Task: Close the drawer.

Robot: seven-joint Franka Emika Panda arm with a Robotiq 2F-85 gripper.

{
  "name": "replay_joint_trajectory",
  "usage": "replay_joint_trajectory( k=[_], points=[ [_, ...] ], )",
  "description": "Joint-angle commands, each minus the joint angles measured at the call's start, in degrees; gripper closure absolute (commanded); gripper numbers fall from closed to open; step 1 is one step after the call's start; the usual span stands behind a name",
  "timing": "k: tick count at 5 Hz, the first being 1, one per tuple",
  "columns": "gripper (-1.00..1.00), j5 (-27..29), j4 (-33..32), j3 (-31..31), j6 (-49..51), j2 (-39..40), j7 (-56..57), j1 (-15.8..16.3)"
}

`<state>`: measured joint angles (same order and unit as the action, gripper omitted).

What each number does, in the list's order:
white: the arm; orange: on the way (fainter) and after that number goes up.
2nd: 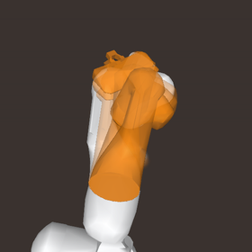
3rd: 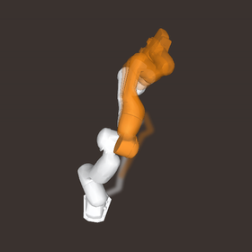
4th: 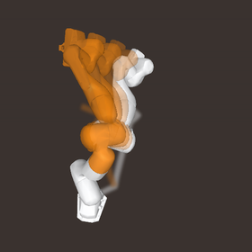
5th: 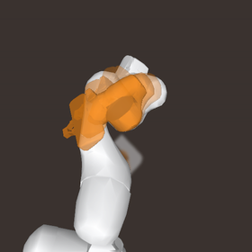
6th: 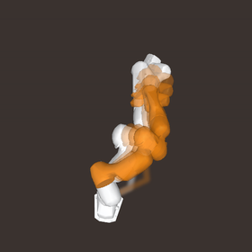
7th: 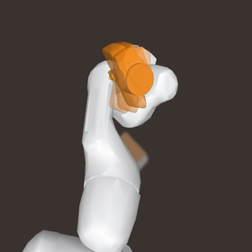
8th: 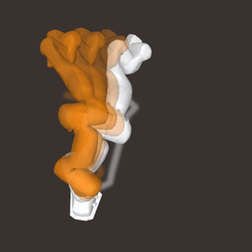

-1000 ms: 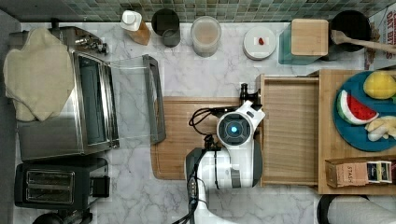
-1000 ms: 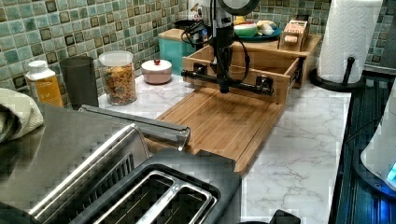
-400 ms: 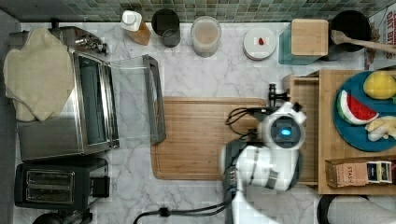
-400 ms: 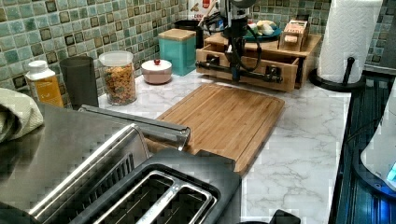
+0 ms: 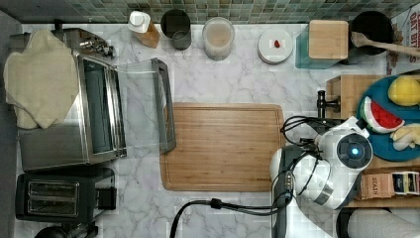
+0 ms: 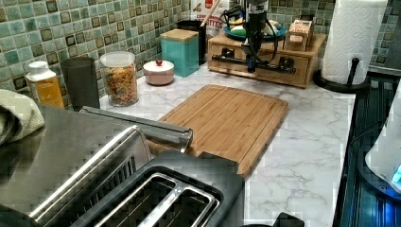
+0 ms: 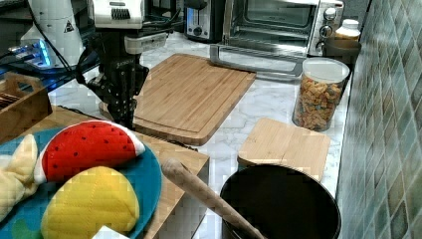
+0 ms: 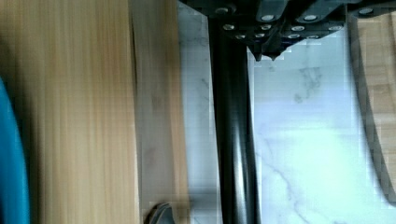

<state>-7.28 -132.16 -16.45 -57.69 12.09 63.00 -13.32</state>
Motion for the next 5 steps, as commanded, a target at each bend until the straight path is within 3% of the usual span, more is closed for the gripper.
replay_joint_trajectory(
  k=[1,5],
  points=[
    [1.00,-8.73,6.95,-8.53,-2.12,-2.37,-6.98,-4.96],
    [1.00,-8.59,6.92,-8.95,-2.12,-2.34,-6.89,-4.53]
  ],
)
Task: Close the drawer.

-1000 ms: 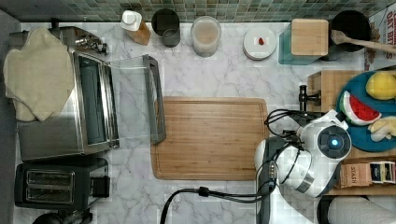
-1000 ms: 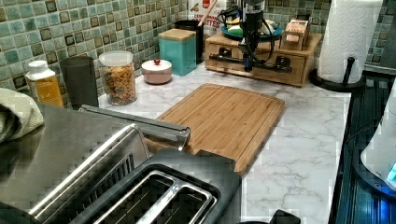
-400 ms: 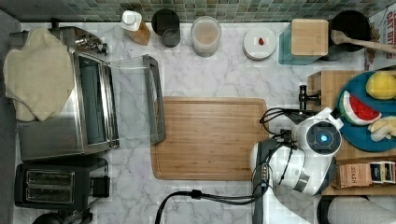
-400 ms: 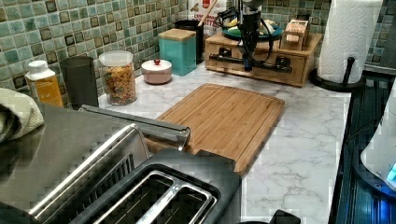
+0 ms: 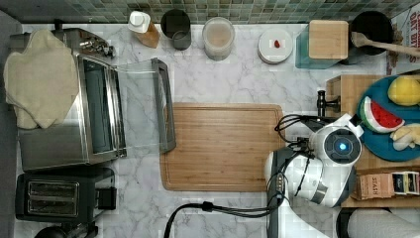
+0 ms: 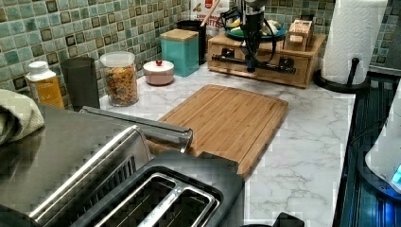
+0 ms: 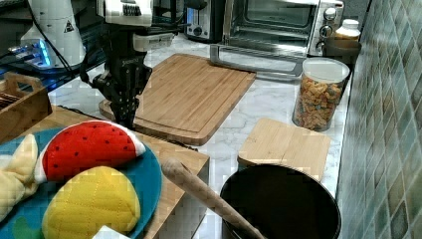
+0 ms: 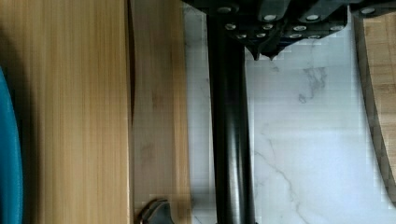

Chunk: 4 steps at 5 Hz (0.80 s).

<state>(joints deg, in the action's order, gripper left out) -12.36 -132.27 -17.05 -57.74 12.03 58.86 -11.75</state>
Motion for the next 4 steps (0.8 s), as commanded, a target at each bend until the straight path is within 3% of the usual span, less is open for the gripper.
replay_joint_trajectory(
  k=[1,4],
  points=[
    [1.00,-3.44,7.03,-8.56,-2.07,-2.27,-2.70,-5.91],
    [1.00,-3.17,7.02,-9.38,-2.13,-2.21,-2.53,-5.10]
  ],
)
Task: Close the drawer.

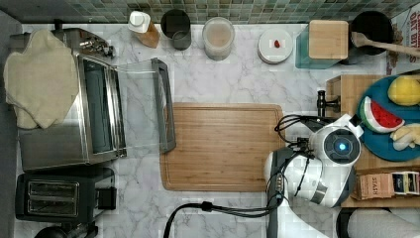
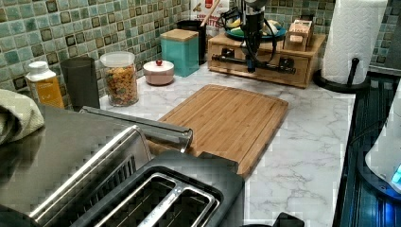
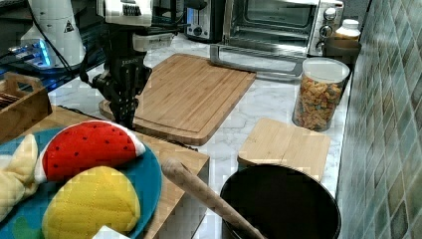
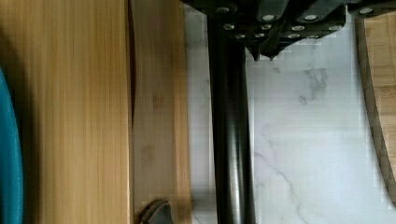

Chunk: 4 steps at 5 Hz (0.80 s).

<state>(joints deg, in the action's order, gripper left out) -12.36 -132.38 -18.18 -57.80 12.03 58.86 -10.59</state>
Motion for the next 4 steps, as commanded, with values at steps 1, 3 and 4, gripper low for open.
replay_joint_trajectory(
  k=[1,3,4],
  points=[
    [1.00,-2.98,7.12,-8.78,-2.10,-2.16,-2.37,-5.72],
    [1.00,-2.82,7.12,-9.23,-2.10,-2.12,-2.28,-5.27],
    [1.00,-2.74,7.12,-9.48,-2.13,-2.10,-2.21,-5.03]
  ],
)
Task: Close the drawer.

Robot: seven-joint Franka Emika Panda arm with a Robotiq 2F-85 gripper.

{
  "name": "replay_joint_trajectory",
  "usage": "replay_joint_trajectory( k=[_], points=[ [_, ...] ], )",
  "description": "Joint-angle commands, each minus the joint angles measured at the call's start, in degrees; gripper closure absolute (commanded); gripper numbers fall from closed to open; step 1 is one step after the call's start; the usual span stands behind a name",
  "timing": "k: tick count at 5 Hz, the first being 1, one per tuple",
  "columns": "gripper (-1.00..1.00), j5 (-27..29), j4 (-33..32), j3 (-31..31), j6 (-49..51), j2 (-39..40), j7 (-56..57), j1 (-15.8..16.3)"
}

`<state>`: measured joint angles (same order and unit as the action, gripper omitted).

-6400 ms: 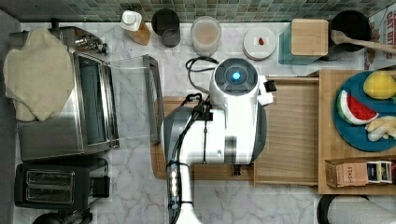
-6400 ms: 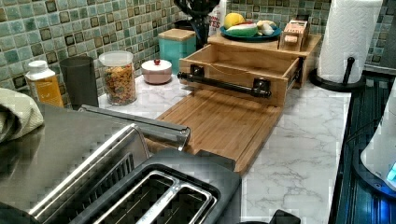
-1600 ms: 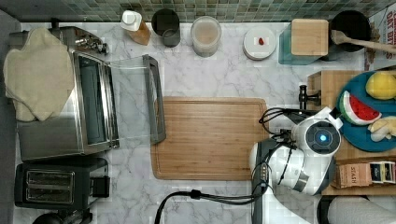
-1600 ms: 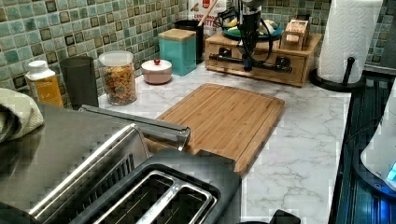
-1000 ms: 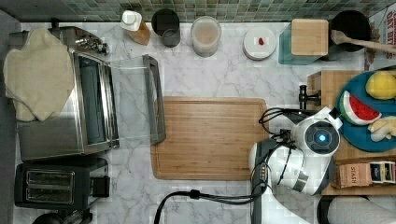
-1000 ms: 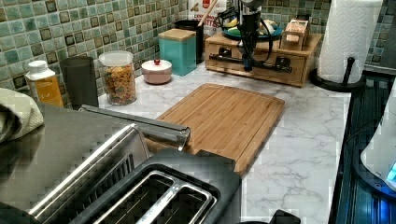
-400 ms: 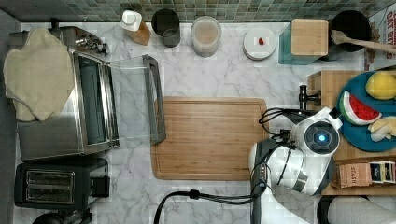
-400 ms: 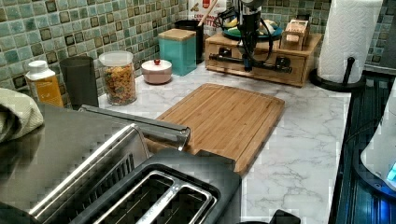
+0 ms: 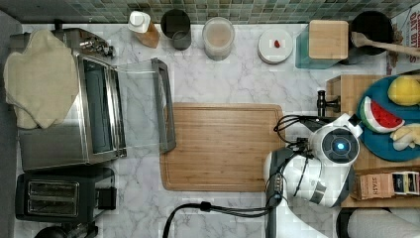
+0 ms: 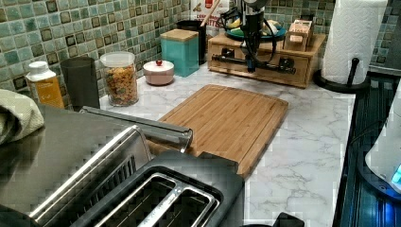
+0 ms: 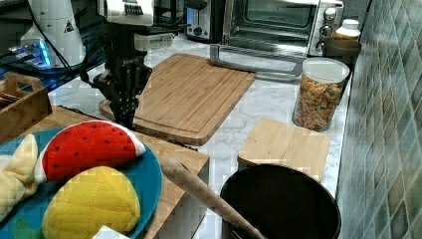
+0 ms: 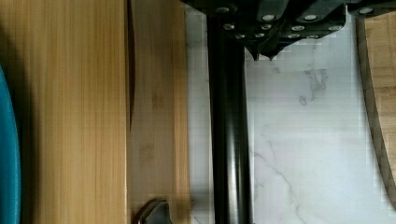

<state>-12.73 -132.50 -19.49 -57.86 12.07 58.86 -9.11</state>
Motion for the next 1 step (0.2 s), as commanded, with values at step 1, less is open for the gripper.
replay_joint_trajectory(
  k=[1],
  points=[
    [1.00,-2.36,7.24,-8.20,-2.06,-2.14,-2.20,-6.48]
  ],
)
